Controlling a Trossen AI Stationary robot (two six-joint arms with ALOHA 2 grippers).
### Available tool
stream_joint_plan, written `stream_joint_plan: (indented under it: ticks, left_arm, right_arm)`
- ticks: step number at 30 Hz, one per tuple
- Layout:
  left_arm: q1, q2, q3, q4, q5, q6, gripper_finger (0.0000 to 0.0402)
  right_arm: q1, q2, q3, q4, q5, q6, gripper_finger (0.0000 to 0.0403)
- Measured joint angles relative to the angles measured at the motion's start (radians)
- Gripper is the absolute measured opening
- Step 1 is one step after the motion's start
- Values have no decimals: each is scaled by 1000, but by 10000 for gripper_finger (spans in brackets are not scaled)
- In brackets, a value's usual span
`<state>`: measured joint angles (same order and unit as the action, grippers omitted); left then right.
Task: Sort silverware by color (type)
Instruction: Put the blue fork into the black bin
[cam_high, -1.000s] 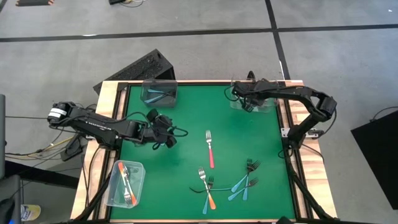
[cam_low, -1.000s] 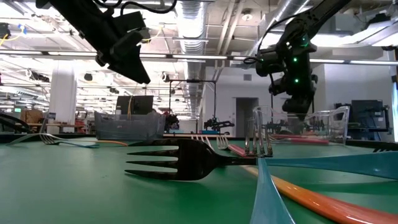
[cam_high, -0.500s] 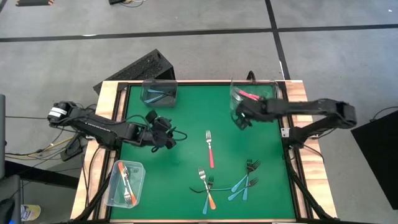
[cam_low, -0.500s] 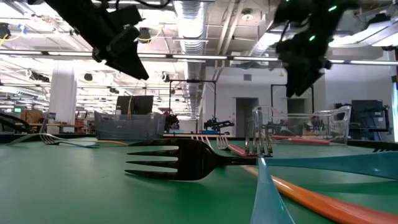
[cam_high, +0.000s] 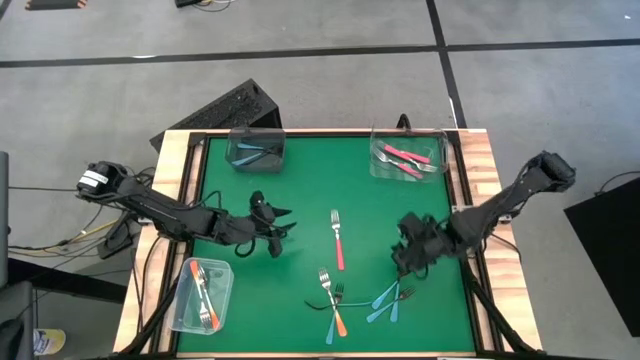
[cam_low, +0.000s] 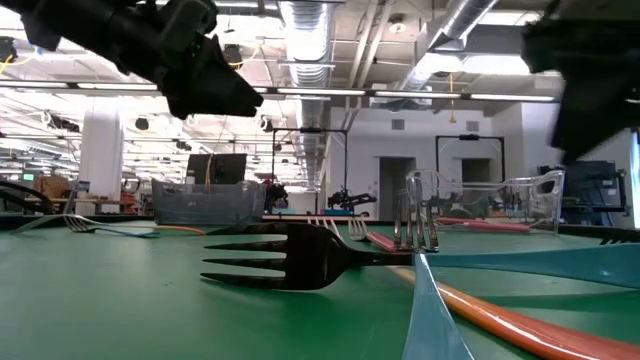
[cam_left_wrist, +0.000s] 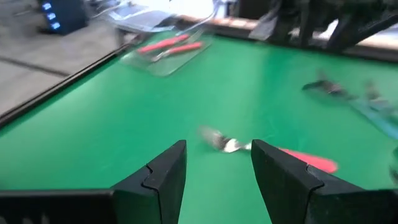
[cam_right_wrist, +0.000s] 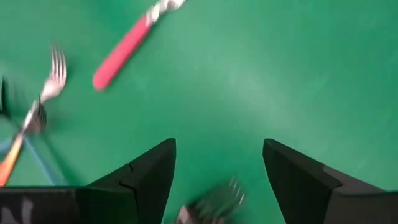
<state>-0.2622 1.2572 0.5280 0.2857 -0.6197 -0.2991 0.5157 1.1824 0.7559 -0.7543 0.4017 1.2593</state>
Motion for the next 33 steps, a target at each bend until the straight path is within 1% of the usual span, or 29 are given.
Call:
stream_joint_plan:
  ticks: [2,4,7,11,16,22,24,26,28,31,33]
  left_arm:
    - [12,0,-25,57,33,14,169]
    - [20,0,-39,73,44,18,169]
    - [30,0,-42,65,44,19,169]
    - [33,0,-42,67,38,55,169]
    - [38,-42,-38,133,-67,101,169]
    - [49,-135,1,134,-80,228,169]
    - [49,-155,5,135,-81,246,169]
    - [49,-166,5,114,-81,244,169]
    - [49,-166,5,70,-81,207,169]
    - [49,-151,5,-21,-82,130,169]
    - [49,-137,5,-82,-105,72,169]
  right_arm:
    - [59,42,0,-3,-15,81,269]
    - [108,85,0,-9,-29,149,269]
    - [170,138,0,-38,-80,228,269]
    - [221,173,-1,-16,-140,237,269]
    - [231,161,1,14,-143,211,269]
    - [230,122,22,-112,-147,210,269]
    - [229,118,22,-151,-147,210,269]
    - [232,127,22,-179,-147,210,269]
    - [238,146,18,-192,-146,211,269]
    - [241,176,-14,-168,-146,242,269]
    - [241,183,-46,-135,-147,273,269]
